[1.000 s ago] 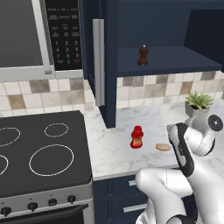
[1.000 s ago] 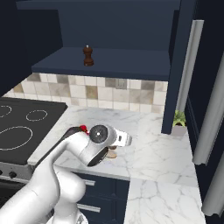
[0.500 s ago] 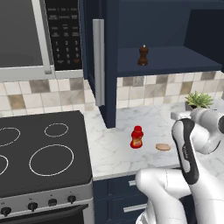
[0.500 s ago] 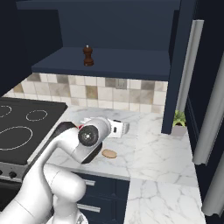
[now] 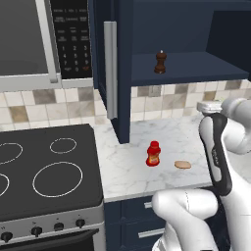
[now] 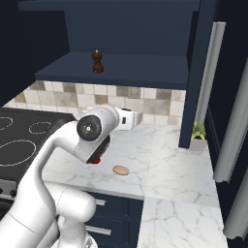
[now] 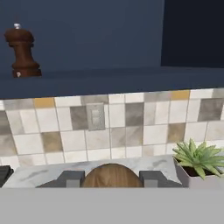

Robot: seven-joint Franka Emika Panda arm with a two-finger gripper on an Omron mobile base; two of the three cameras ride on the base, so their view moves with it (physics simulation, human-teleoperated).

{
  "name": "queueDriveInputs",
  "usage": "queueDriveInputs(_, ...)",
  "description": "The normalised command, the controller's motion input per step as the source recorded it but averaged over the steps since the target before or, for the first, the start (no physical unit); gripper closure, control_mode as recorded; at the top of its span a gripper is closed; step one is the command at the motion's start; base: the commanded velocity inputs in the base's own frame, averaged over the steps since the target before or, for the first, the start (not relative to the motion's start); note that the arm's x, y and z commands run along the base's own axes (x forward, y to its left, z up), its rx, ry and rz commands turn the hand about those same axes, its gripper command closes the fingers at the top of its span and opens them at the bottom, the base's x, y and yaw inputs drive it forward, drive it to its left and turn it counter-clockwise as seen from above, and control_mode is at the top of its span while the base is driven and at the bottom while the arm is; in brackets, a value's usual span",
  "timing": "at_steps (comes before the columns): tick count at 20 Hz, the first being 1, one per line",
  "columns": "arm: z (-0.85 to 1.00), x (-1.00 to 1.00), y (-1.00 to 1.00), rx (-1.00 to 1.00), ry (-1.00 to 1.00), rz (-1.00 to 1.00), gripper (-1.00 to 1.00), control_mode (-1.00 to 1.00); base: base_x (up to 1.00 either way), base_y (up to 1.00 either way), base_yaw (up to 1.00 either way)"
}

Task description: There are various items on the counter. Only move the condiments/shakers into the cabinet.

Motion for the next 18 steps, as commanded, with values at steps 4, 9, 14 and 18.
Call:
queueDriveInputs(4, 1.0, -0.09, -0.02, 0.0, 0.0, 0.0, 1.0, -1.0, 0.0, 0.0, 0.0)
queueDriveInputs(9, 1.0, 0.0, 0.0, 0.0, 0.04, 0.0, 1.0, -1.0, 0.0, 0.0, 0.0)
queueDriveInputs(14, 0.7, 0.14, 0.0, 0.0, 0.14, 0.0, 1.0, -1.0, 0.0, 0.0, 0.0)
queueDriveInputs(18, 0.0, 0.05, 0.0, 0.0, -0.02, 0.0, 1.0, -1.0, 0.0, 0.0, 0.0)
